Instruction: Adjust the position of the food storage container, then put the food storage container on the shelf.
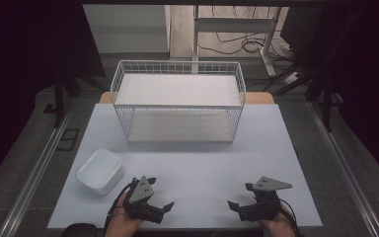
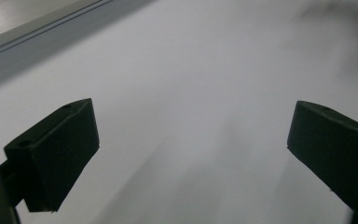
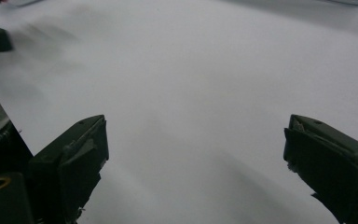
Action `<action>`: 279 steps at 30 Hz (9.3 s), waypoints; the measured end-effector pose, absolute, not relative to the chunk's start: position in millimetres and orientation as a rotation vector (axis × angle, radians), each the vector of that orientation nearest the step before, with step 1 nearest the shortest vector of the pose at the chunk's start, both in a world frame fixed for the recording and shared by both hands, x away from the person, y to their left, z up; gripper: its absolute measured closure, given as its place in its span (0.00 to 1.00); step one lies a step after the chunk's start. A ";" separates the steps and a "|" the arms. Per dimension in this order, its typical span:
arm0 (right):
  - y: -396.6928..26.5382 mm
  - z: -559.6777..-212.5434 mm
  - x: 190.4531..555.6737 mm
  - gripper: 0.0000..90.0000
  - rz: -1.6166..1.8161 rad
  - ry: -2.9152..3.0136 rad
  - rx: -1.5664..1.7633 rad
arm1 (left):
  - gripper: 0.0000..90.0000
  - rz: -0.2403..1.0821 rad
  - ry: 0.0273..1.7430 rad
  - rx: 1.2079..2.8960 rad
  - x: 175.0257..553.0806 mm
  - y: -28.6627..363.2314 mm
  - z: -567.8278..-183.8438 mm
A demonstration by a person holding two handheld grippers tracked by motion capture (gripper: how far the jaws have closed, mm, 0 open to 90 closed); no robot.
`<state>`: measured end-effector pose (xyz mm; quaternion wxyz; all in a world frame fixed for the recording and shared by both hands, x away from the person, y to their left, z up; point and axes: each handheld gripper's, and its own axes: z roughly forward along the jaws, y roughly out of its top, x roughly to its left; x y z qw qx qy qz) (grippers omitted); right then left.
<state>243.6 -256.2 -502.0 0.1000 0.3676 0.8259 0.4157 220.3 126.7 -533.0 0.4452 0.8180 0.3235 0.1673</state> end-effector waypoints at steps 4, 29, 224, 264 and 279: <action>-249.4 -502.6 249.8 0.03 1.326 2.458 1.040 | 0.03 0.382 0.867 1.970 221.5 143.3 -532.1; -244.2 -507.6 249.1 0.00 1.184 2.391 0.973 | 0.11 0.398 0.912 1.997 217.0 151.5 -523.0; -170.9 -475.8 331.1 0.11 1.352 2.477 0.937 | 0.13 0.244 0.920 2.000 310.2 134.8 -495.8; -160.5 -473.8 321.0 0.84 1.282 2.470 1.241 | 0.86 0.058 1.083 1.834 294.1 144.9 -500.8; -154.3 -468.6 327.7 0.85 1.331 2.380 1.211 | 0.88 0.156 1.082 1.805 301.8 147.7 -490.7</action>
